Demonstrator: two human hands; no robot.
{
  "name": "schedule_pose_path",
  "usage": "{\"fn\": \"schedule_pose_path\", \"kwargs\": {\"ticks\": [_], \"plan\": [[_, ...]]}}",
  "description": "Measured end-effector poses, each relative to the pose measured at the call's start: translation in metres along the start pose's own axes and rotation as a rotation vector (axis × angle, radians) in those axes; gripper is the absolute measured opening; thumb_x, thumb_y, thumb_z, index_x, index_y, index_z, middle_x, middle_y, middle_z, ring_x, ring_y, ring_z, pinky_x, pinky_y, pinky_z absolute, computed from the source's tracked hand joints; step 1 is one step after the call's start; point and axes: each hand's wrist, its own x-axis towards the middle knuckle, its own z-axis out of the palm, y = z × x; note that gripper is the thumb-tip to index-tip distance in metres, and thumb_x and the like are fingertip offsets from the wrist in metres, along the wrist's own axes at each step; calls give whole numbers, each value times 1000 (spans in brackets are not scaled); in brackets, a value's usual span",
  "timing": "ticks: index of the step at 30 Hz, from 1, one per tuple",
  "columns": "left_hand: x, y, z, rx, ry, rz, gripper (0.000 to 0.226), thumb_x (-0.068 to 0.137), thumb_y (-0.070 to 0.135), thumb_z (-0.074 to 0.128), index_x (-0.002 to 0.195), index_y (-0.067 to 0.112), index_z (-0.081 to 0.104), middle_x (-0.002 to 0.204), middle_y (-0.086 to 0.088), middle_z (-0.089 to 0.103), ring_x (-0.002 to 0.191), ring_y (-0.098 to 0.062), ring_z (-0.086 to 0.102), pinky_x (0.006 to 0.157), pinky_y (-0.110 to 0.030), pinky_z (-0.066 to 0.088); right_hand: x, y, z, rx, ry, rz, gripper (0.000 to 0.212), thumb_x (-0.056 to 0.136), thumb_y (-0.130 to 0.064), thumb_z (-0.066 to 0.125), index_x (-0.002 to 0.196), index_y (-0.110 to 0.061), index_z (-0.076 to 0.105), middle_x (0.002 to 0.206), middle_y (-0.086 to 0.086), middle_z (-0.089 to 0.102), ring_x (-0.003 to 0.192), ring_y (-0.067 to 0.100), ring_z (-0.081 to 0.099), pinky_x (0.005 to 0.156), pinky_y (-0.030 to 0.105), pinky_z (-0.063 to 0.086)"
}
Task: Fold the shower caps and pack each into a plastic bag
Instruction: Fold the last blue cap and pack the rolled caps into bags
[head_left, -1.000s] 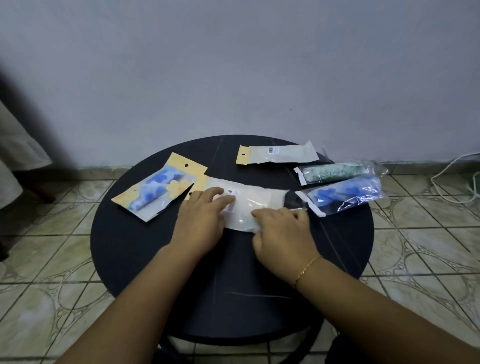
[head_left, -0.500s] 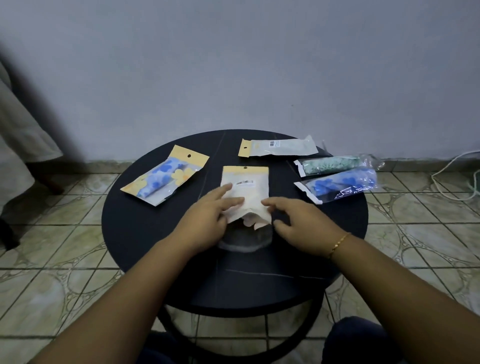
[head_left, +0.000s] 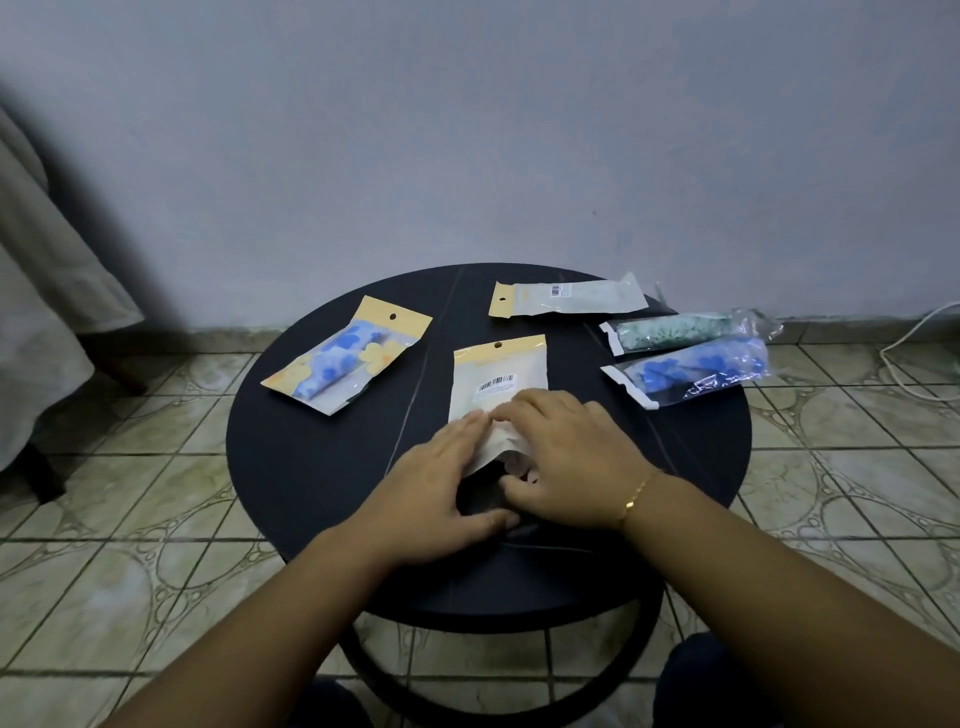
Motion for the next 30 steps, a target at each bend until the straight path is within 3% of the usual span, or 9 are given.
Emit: {"fn": "schedule_pose_path", "kwargs": {"ticks": [3,5,8,11,14,17,21,25,30], "plan": [[3,-2,2,64,-12,-5,111,63,78,41,150,27,-3,157,16,-5,142,1,-6,117,-28,2,9,-9,14,-181,162,26,34,64,-23,63,98,-17,60,95,2,61,84,24,59,65,32,39],[6,-2,2,87,-36,-10,114,58,80,35,150,27,-7,156,17,-13,141,3,-14,116,-27,-6,15,-15,17,-240,258,26,17,60,-18,54,76,-16,59,73,1,60,63,22,58,53,27,36],[6,-1,2,106,-73,3,108,70,74,48,150,28,-8,156,16,-13,141,1,-13,117,-31,-7,20,-19,16,-256,321,28,12,65,-17,45,67,-16,56,63,2,57,52,20,55,47,24,29],[7,-2,0,129,-94,10,95,83,58,54,150,30,-7,155,17,-13,141,1,-14,117,-34,-6,24,-17,18,-234,283,46,15,56,-10,67,63,-15,55,59,3,55,44,20,52,46,24,23],[5,-4,0,136,-106,8,91,83,60,51,149,33,-7,151,22,-16,138,3,-16,117,-33,-8,22,-15,14,-204,179,42,21,63,-13,72,78,-14,58,77,5,58,62,23,58,51,28,30],[-3,-10,-3,102,-52,2,85,75,74,31,146,40,-2,149,24,-15,137,7,-17,114,-25,-9,19,1,5,115,-60,41,29,84,-33,59,112,-24,56,113,-5,52,106,15,50,88,32,39],[5,-46,-17,-279,64,5,57,76,48,21,130,66,24,149,30,9,134,19,1,119,-36,5,-3,22,-8,579,-21,68,30,94,-23,47,122,-21,58,118,-9,55,111,4,49,98,18,35],[-22,-46,-38,-350,314,-48,61,71,16,37,126,41,50,135,28,42,123,18,36,100,-5,29,-20,43,2,369,95,17,43,83,-27,45,124,-25,56,122,-8,58,115,11,51,98,35,41],[-29,-58,-29,107,377,144,52,75,43,59,127,36,52,141,14,46,129,-6,45,91,-40,46,-23,48,21,72,200,-171,43,77,-36,57,118,-22,61,118,-4,61,110,15,56,81,30,43]]}}
